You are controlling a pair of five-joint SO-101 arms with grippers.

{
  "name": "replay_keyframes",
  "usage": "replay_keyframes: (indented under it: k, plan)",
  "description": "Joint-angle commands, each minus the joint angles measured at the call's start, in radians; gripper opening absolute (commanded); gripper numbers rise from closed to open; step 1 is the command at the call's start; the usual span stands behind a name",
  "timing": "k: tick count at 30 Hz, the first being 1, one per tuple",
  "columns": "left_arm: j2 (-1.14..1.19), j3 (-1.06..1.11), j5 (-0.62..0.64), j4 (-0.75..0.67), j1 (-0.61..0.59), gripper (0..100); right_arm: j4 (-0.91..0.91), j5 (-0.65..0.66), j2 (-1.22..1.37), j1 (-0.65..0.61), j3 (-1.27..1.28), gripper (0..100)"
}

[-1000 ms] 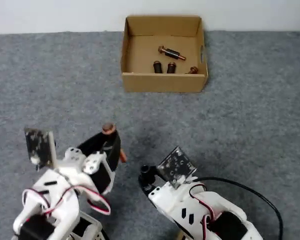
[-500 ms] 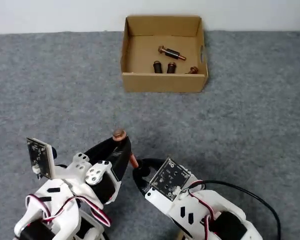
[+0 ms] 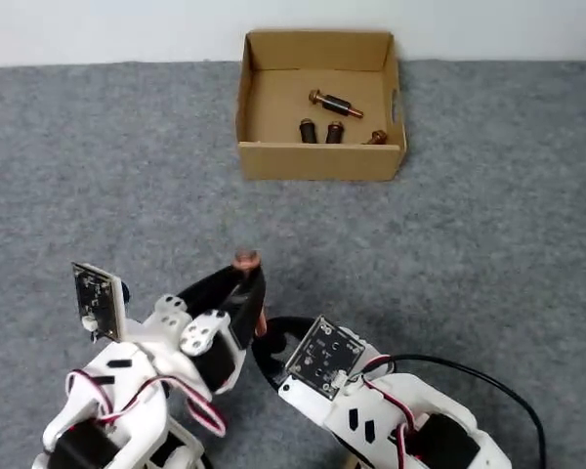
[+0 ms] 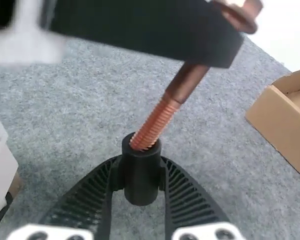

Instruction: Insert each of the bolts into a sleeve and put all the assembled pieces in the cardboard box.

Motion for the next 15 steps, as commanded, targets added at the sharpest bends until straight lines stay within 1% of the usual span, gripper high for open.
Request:
replay_keyframes:
  k: [1, 5, 10, 12, 15]
  plan:
    - [-0.005, -0.09, -0.011, 0.164, 0.081, 0, -0.022, 0.005, -0.001, -0.007, -0.046, 0.8]
    - [-0.005, -0.116, -0.077, 0.269, 0.092, 0, -0.024, 0.005, -0.001, -0.007, -0.044, 0.8]
    - [0.002, -0.113, -0.091, 0.318, 0.092, 1, -0.024, 0.005, -0.001, -0.007, -0.044, 0.8]
    - [0.002, -0.097, -0.091, 0.322, 0.091, 5, -0.024, 0.005, -0.001, -0.007, -0.043, 0.8]
    - [0.002, -0.061, -0.092, 0.345, 0.091, 16, -0.022, 0.005, -0.001, -0.007, -0.043, 0.8]
